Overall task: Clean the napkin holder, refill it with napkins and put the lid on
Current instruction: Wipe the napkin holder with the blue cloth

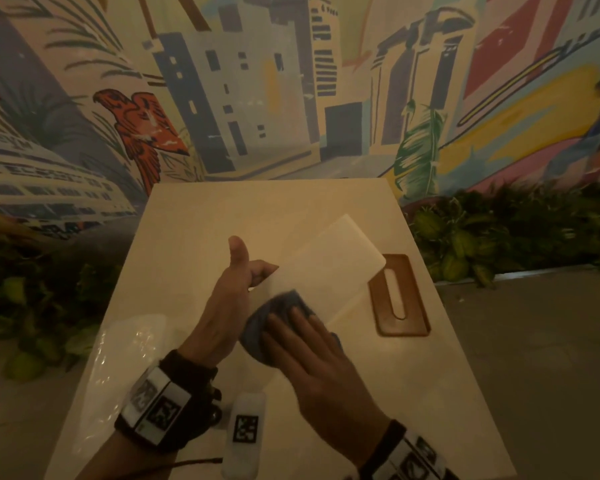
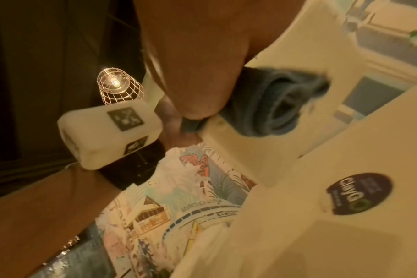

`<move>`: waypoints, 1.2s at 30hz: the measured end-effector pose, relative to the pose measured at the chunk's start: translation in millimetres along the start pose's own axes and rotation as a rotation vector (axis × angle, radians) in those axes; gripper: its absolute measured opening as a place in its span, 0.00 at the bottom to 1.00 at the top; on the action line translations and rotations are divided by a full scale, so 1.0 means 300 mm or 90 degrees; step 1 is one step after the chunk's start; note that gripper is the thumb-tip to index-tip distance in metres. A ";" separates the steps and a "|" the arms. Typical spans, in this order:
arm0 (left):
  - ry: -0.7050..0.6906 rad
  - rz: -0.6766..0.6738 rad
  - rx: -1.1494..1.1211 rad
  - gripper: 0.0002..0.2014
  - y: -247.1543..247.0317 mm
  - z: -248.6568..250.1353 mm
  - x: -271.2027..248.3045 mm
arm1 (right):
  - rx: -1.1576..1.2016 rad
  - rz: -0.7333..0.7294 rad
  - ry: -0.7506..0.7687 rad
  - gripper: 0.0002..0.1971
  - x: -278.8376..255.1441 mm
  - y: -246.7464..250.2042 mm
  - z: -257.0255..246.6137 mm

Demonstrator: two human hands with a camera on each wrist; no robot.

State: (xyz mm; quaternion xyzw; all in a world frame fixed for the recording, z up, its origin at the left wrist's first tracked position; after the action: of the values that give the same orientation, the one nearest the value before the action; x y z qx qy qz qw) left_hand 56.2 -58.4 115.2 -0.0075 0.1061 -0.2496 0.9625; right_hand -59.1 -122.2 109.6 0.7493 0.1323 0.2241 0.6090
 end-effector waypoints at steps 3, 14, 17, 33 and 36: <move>0.007 0.013 -0.001 0.47 0.019 -0.008 -0.004 | 0.021 0.025 -0.043 0.32 -0.045 0.029 0.140; -0.010 0.018 0.021 0.49 0.021 0.041 -0.003 | 0.006 -0.010 0.002 0.26 0.059 0.011 -0.022; -0.025 0.034 0.032 0.51 0.050 0.045 -0.018 | 0.015 0.014 0.022 0.26 -0.007 0.015 0.056; 0.000 0.013 0.006 0.50 0.028 -0.007 -0.021 | 0.017 0.018 -0.001 0.22 0.014 0.016 -0.001; 0.009 0.015 0.037 0.48 0.048 -0.015 -0.029 | 0.046 0.056 0.024 0.20 -0.056 0.000 0.071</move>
State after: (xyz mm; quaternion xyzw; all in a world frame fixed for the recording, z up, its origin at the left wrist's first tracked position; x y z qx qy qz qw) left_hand 54.7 -41.5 111.5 0.0234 0.1060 -0.2410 0.9644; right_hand -63.1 -148.5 103.3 0.7718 0.1185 0.2596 0.5683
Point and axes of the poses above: each hand's wrist, its own x-axis towards the middle knuckle, its own y-axis out of the back of the hand, z = x × y, the point moved 10 cm from there along x, towards the middle knuckle, and after that the axes turned 11 degrees about -z, right-handed, at the moved point
